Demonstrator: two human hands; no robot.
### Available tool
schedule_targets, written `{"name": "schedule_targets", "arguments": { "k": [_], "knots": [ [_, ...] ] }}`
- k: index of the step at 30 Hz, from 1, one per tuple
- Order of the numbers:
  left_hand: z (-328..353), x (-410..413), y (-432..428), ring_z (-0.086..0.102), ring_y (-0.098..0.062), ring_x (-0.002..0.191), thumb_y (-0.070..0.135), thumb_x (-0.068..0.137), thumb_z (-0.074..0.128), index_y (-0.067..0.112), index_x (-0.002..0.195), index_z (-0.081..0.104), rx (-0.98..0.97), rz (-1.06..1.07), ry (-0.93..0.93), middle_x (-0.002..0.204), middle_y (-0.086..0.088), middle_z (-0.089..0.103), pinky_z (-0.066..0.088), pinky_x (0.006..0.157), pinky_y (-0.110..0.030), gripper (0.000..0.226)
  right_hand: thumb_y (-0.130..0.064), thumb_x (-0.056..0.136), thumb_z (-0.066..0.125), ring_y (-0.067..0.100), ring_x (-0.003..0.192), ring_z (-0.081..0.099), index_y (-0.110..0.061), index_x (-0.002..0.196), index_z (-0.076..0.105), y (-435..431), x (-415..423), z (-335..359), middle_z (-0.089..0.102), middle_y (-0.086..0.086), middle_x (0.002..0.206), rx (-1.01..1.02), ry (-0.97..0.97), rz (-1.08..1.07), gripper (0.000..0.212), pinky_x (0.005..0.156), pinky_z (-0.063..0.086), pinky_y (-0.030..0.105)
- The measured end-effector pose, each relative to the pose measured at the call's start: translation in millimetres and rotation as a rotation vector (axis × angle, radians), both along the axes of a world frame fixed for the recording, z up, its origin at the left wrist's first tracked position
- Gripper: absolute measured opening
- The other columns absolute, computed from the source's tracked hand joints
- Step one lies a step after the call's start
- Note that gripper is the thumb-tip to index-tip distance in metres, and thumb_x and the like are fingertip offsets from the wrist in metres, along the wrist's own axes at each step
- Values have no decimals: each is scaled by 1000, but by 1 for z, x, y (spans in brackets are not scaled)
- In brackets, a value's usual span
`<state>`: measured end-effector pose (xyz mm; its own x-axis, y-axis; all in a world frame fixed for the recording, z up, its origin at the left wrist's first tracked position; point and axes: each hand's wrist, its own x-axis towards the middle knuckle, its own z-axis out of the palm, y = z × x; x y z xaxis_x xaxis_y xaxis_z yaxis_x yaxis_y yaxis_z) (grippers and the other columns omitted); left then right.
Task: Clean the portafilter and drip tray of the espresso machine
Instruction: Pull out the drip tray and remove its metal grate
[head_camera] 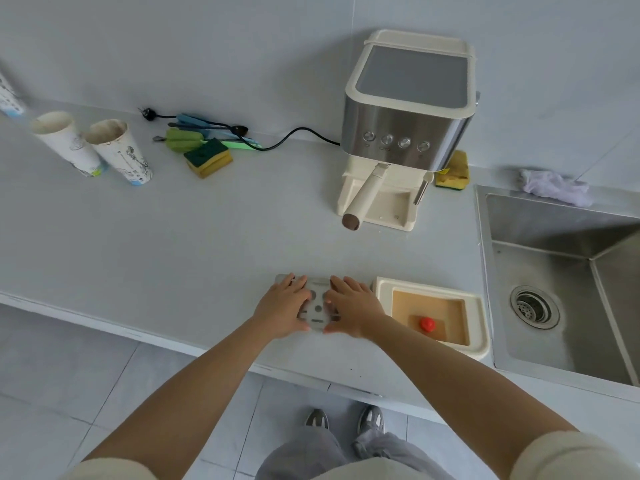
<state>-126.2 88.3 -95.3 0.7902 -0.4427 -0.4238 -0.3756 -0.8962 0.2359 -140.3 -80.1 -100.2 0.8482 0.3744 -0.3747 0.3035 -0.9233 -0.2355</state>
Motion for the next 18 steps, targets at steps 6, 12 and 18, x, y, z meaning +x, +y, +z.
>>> {"name": "schedule_targets", "arguments": {
  "k": [6, 12, 18],
  "knots": [
    [-9, 1, -1, 28, -21, 134, 36, 80, 66, 15, 123, 47, -37, -16, -25, 147, -3, 33, 33, 103, -34, 51, -52, 79, 59, 27, 139, 16, -11, 134, 33, 1, -2, -8, 19, 5, 153, -30, 27, -28, 73, 112, 18, 38],
    [-7, 0, 0, 45, -20, 119, 33, 80, 67, 14, 123, 46, -93, 14, -44, 137, -3, 42, 41, 93, -32, 51, -50, 82, 57, 27, 141, 13, -16, 142, 19, 1, -2, -9, 14, 6, 154, -41, 29, -31, 78, 113, 15, 40],
    [-4, -6, -14, 21, -25, 141, 44, 79, 64, 16, 135, 32, -155, 100, -12, 156, -9, 11, 30, 108, -36, 70, -45, 89, 50, 23, 145, 1, -20, 147, 10, -9, -16, -2, 2, 4, 158, 102, -53, -150, 75, 117, 3, 35]
  ]
}}
